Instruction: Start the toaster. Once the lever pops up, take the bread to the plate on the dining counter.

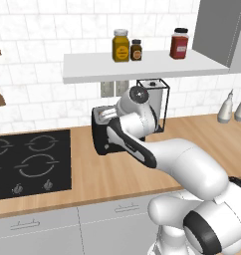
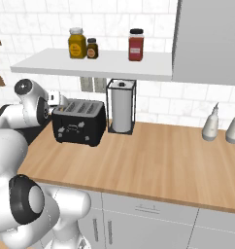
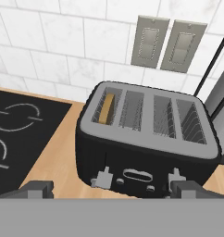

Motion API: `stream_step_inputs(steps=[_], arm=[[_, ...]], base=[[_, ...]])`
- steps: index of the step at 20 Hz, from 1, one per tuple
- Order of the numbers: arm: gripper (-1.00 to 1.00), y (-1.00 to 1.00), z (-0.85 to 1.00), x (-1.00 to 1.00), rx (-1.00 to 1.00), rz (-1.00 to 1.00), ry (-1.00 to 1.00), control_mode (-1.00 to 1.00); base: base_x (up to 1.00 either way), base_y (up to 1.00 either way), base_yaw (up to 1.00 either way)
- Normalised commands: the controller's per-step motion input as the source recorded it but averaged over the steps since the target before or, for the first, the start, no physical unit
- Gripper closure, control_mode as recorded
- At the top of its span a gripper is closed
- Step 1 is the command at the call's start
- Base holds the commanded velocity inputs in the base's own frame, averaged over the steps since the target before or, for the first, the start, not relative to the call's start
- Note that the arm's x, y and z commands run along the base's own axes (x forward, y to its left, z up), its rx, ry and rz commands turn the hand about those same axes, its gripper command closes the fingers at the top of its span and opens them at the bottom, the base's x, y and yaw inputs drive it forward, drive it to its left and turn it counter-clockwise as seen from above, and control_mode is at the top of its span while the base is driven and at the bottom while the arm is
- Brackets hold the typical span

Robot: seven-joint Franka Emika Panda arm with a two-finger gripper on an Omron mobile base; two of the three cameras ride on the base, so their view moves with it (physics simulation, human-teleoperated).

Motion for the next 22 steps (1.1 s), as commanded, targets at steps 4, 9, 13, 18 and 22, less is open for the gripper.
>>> stream_step_inputs(steps=[4,9,13,18,22], arm=[[-1.0,0.0,0.0,0.0,0.0,0.0,0.0,-1.0],[-1.0,0.0,0.0,0.0,0.0,0.0,0.0,-1.0],[-1.0,0.0,0.0,0.0,0.0,0.0,0.0,-1.0],[-1.0,0.0,0.0,0.0,0.0,0.0,0.0,-1.0],[-1.0,0.0,0.0,0.0,0.0,0.0,0.0,-1.0]], base=[[0.0,0.0,0.0],[0.0,0.0,0.0],[0.0,0.0,0.0],[0.0,0.0,0.0],[0.0,0.0,0.0]])
